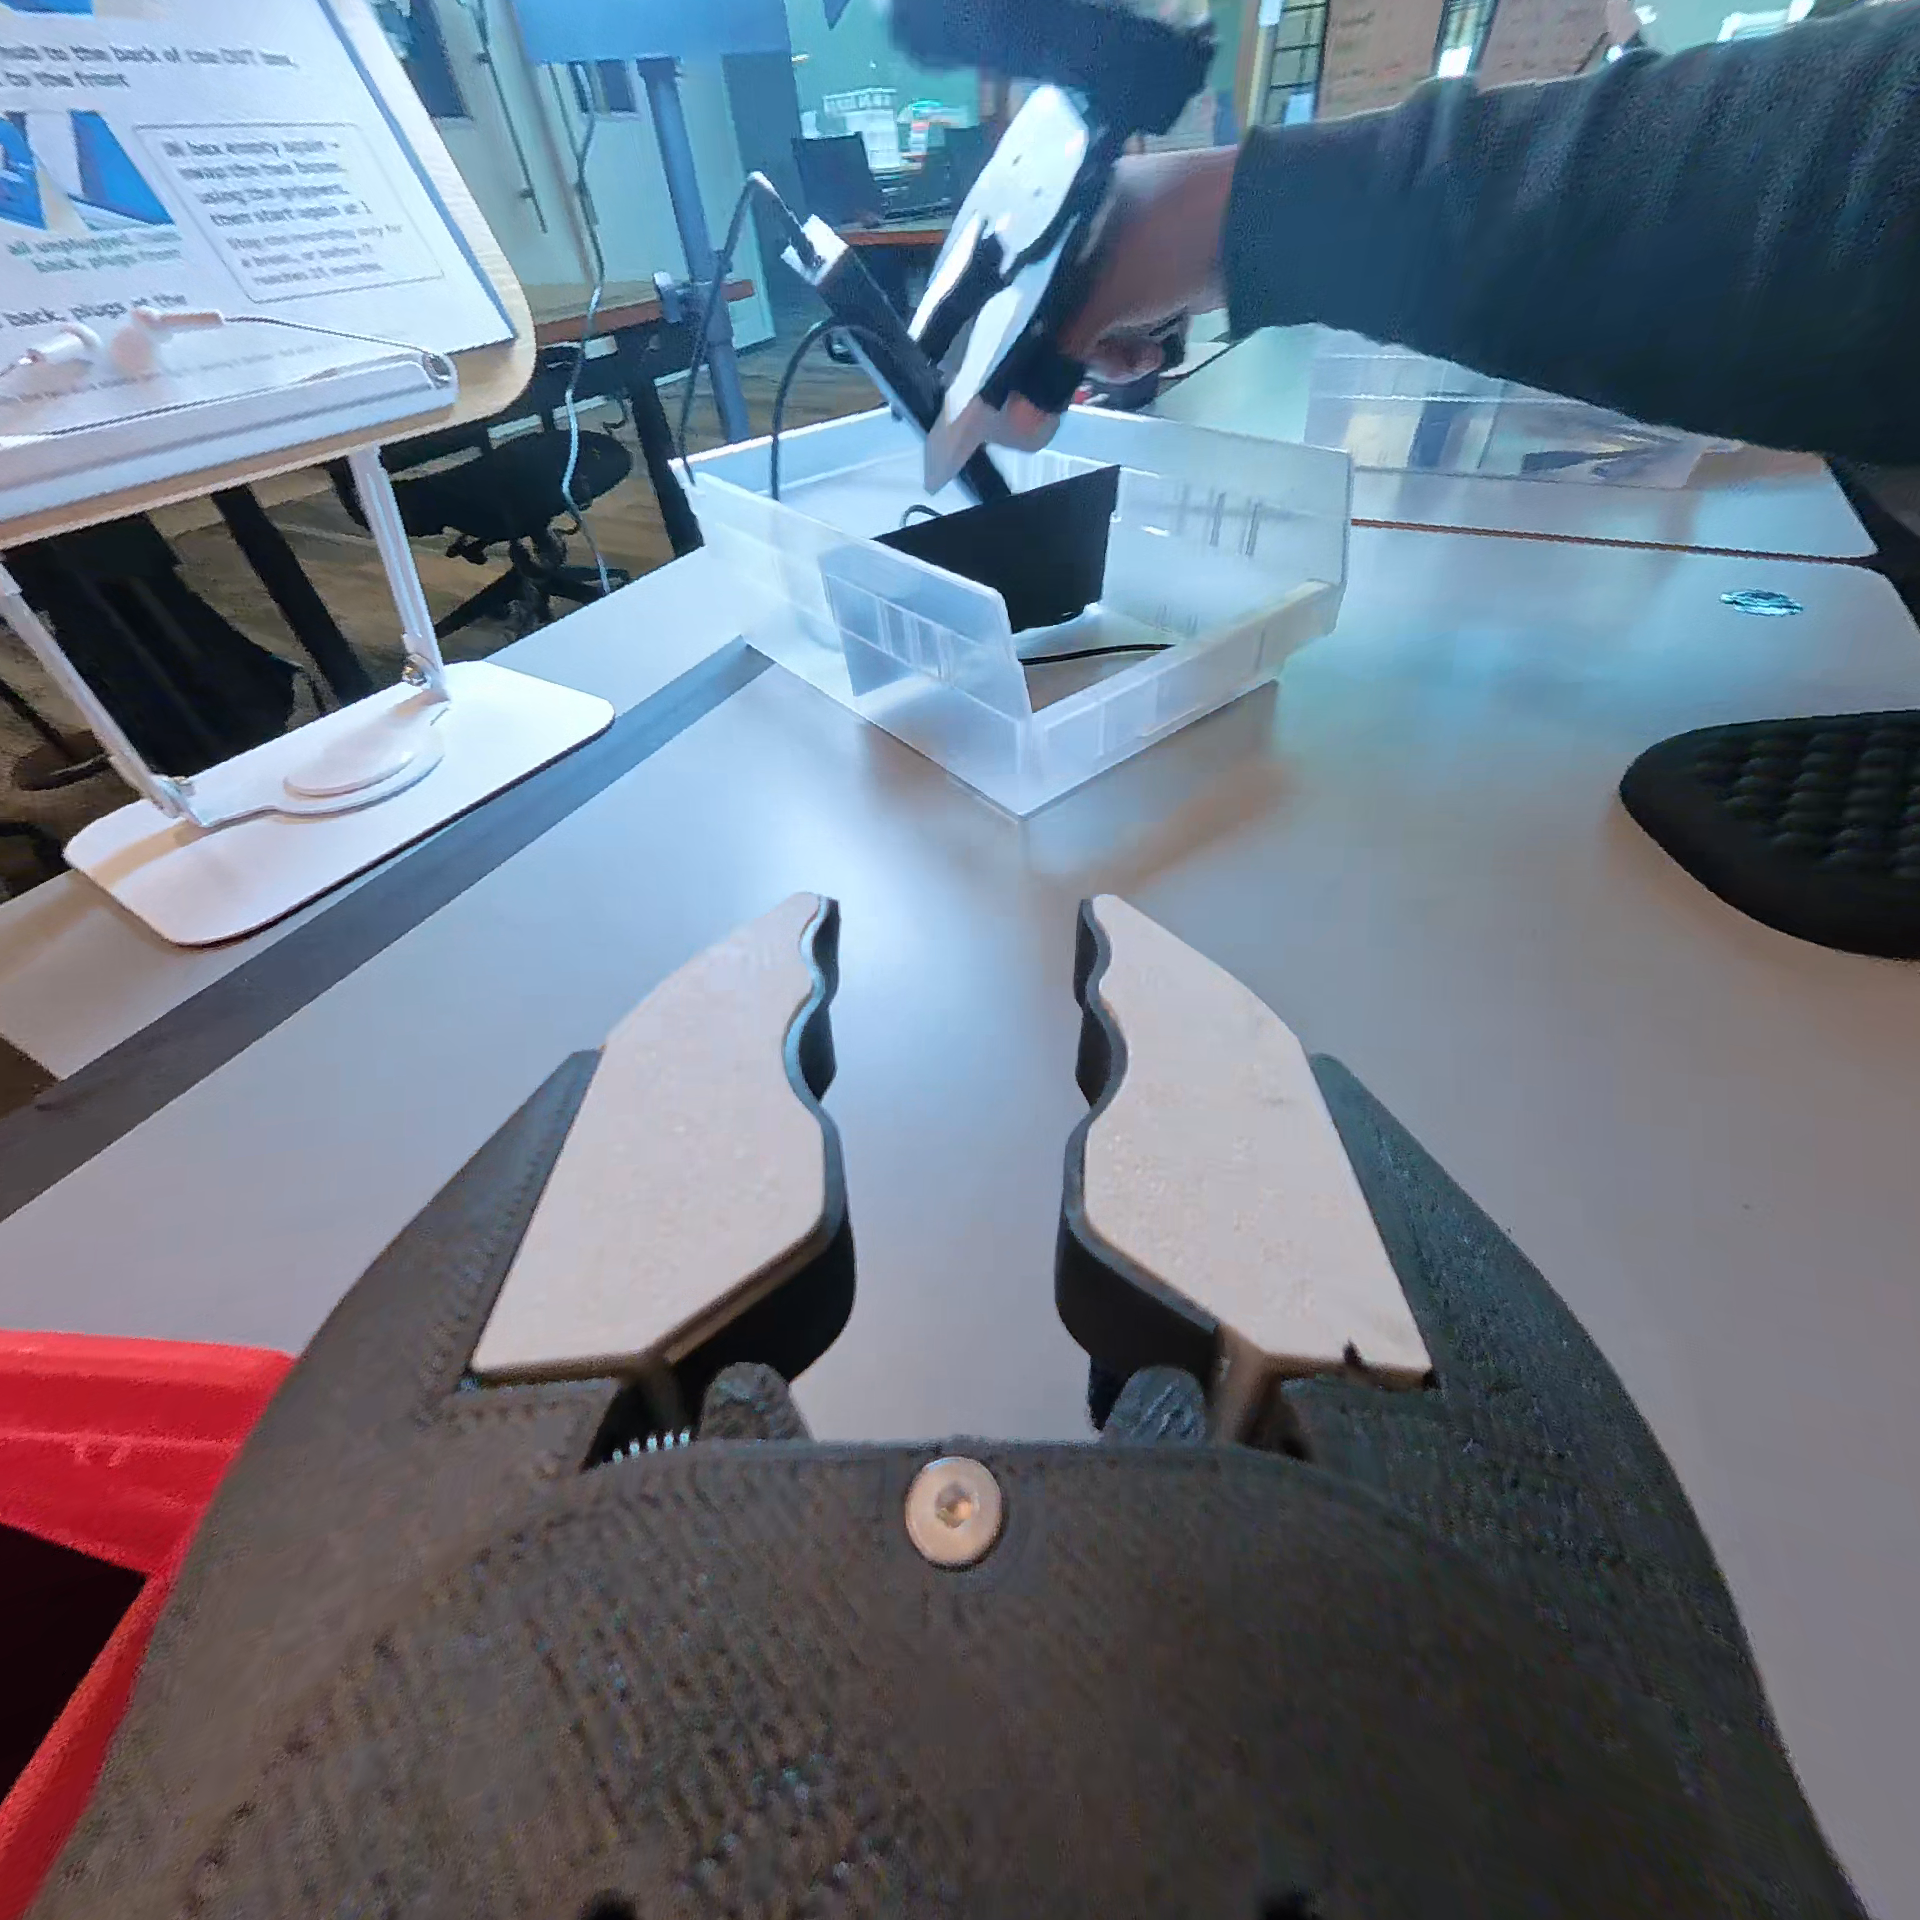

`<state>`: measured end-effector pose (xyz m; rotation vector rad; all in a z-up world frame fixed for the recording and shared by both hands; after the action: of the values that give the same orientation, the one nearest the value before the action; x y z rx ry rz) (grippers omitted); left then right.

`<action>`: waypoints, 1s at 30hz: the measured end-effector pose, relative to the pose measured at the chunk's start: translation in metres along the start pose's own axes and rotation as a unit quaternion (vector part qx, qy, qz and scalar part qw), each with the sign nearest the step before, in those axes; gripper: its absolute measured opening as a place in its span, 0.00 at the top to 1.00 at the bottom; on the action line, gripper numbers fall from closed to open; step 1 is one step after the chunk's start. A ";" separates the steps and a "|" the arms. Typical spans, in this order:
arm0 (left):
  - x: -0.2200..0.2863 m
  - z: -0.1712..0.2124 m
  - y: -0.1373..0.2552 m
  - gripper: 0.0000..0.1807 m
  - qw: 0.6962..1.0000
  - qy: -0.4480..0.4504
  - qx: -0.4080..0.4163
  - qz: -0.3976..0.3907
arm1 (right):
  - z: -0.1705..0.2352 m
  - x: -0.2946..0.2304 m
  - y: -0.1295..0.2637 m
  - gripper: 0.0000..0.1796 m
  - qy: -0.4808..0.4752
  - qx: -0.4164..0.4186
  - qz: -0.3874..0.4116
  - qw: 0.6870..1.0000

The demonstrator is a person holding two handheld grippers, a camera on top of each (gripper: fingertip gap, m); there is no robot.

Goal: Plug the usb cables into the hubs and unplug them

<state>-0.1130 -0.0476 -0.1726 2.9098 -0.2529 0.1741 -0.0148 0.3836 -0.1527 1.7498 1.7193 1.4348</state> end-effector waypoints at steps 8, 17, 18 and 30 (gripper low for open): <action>-0.008 -0.004 0.006 0.71 0.998 0.059 0.001 0.014 | -0.003 0.007 0.010 0.51 -0.057 0.025 0.010 0.998; -0.036 -0.039 0.039 0.70 0.997 0.039 0.046 -0.051 | 0.000 -0.057 0.119 0.49 -0.110 0.272 0.081 0.953; -0.045 -0.049 0.051 0.71 0.995 0.036 0.056 -0.068 | 0.002 -0.072 0.129 0.50 -0.116 0.296 0.075 0.945; -0.220 -0.041 0.118 0.75 0.898 0.014 -0.332 -0.288 | 0.016 -0.241 0.113 0.68 -0.141 0.382 -0.037 0.913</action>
<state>-0.3538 -0.1171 -0.1387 2.1732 0.4694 0.0197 0.1143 0.1519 -0.1754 2.0671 2.3090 0.4258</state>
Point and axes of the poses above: each gripper's, where its closed fingertips meet, y back along the fingers, z out of its underside, x = y × z across the jaws, the point moved 7 cm from there along y, back along the fingers, and after that the axes turned 12 degrees about y, right-handed, at the moved point
